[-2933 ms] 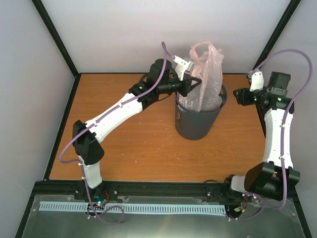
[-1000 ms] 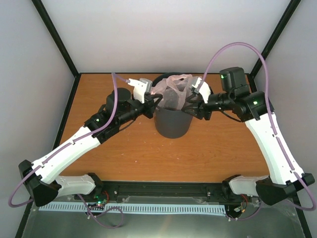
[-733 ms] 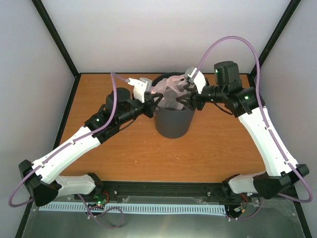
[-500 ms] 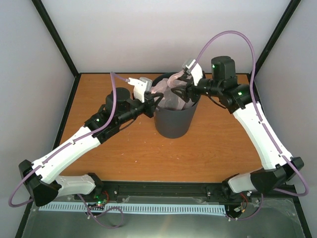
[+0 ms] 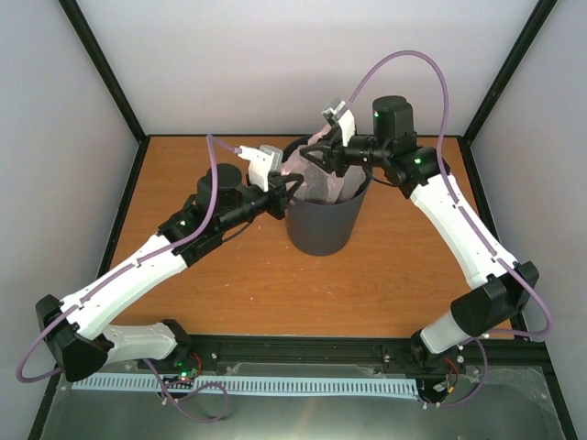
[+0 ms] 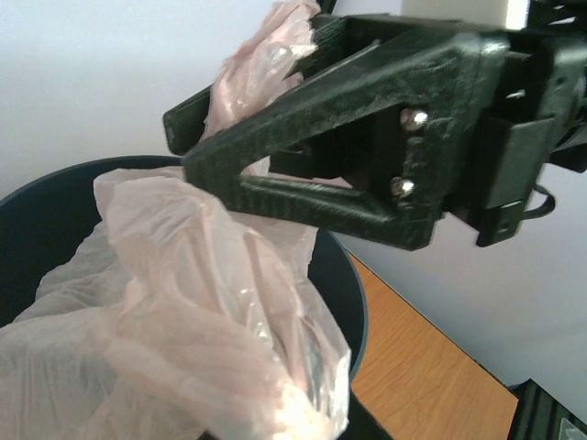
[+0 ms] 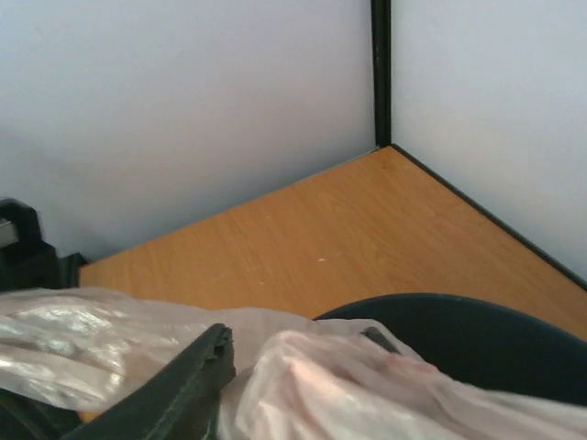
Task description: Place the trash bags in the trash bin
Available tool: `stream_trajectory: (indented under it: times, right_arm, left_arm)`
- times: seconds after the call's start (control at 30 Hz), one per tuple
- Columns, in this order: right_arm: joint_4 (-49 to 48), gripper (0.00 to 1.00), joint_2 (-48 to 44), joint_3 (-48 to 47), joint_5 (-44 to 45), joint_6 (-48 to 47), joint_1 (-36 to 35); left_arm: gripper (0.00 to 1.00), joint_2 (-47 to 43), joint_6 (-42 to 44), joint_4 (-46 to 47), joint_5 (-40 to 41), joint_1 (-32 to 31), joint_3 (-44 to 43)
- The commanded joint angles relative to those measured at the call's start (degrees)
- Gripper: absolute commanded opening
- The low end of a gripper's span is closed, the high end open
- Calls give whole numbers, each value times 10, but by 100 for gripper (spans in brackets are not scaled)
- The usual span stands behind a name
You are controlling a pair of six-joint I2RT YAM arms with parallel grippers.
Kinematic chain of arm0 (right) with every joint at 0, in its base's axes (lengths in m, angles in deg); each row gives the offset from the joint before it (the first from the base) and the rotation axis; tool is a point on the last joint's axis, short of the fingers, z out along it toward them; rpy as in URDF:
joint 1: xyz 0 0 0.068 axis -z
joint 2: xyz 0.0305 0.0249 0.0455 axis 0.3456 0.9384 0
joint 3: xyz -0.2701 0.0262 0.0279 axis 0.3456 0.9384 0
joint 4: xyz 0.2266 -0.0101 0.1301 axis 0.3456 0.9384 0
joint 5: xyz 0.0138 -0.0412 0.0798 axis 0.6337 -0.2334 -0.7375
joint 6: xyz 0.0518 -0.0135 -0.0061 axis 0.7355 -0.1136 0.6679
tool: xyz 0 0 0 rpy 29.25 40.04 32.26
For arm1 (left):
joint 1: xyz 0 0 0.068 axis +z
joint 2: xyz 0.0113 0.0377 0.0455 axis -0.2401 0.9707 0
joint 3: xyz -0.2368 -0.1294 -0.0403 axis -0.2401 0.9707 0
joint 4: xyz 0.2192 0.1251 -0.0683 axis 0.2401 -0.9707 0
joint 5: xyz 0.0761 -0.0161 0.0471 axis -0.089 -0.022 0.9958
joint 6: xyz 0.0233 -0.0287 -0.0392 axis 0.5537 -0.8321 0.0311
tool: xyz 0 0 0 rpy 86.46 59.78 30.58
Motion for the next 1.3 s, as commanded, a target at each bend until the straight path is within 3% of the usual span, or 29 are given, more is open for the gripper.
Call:
stream_trajectory:
  times: [0.0, 0.07, 0.33, 0.43, 0.73, 1.03, 1.27]
  right_arm:
    - [1, 29, -31, -11, -38, 1, -5]
    - [29, 23, -46, -11, -41, -10, -5]
    - [126, 20, -111, 4, -30, -44, 2]
    - [152, 12, -135, 19, -35, -50, 10]
    - [217, 6, -236, 118, 20, -103, 33]
    - [210, 6, -355, 251, 188, -155, 38]
    - [186, 6, -394, 326, 244, -158, 38]
  left_arm:
    - [1, -17, 7, 9, 21, -1, 2]
    - [1, -21, 9, 3, 27, 0, 0]
    - [1, -62, 13, -19, 71, -1, 13]
    - [1, -84, 3, -43, 105, 0, 22]
    - [1, -101, -1, -82, 142, 19, 35]
    - [1, -69, -21, -89, 47, 58, 45]
    - [1, -82, -47, -101, 17, 60, 82]
